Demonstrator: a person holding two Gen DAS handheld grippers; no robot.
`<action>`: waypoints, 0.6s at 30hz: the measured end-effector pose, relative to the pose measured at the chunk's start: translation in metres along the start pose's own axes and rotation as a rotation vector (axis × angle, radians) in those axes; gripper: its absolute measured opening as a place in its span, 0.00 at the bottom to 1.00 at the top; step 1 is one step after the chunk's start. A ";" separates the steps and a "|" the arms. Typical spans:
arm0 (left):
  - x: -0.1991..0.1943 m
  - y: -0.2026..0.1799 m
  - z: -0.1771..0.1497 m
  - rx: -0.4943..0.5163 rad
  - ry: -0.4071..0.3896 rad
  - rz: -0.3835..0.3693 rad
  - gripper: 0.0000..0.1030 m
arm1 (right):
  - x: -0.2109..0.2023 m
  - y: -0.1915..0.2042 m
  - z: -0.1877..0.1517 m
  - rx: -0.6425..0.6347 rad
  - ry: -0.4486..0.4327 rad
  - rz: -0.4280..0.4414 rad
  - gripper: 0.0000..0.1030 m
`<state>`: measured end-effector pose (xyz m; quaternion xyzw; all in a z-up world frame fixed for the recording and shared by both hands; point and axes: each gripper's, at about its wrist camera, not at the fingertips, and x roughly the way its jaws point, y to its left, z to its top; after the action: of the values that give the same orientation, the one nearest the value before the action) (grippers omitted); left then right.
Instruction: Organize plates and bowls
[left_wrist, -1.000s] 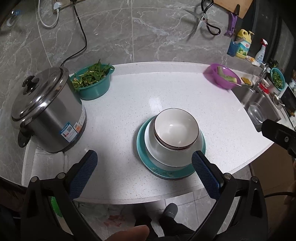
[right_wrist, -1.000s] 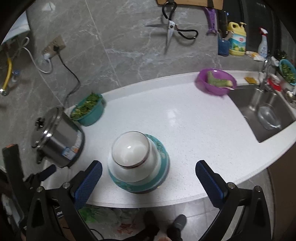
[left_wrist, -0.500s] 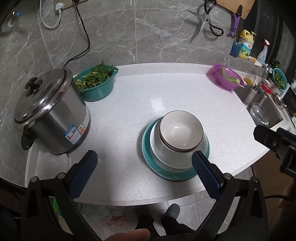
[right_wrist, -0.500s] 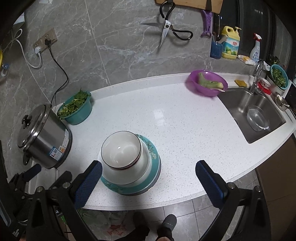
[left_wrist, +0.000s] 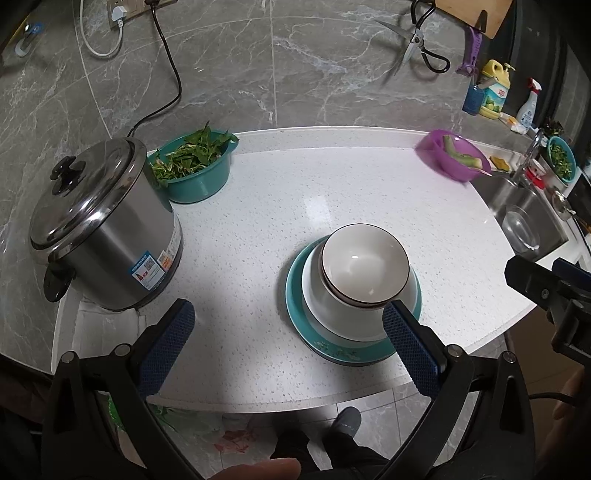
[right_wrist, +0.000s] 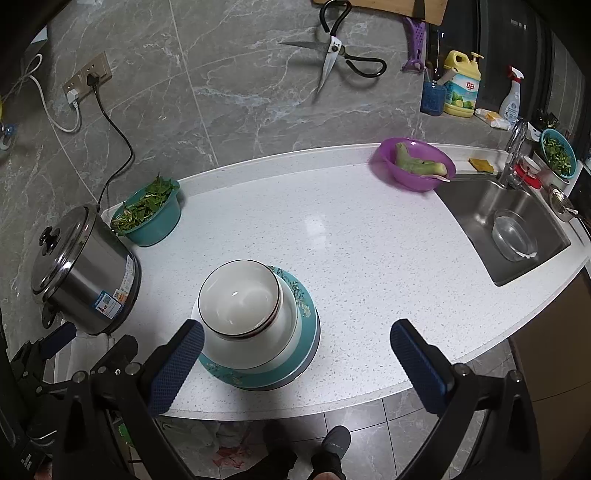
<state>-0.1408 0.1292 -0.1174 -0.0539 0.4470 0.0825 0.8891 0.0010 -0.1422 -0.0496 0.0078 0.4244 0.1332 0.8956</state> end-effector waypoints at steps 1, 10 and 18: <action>0.001 0.001 0.001 0.000 0.001 0.001 1.00 | 0.000 0.000 0.001 -0.002 0.001 0.001 1.00; 0.005 0.000 0.001 -0.007 0.012 0.006 1.00 | 0.006 0.000 0.002 -0.016 0.017 -0.003 1.00; 0.006 -0.001 0.000 -0.009 0.014 0.008 1.00 | 0.007 0.002 0.002 -0.021 0.023 -0.004 1.00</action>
<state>-0.1372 0.1288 -0.1223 -0.0569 0.4533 0.0877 0.8852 0.0061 -0.1385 -0.0535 -0.0037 0.4331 0.1359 0.8910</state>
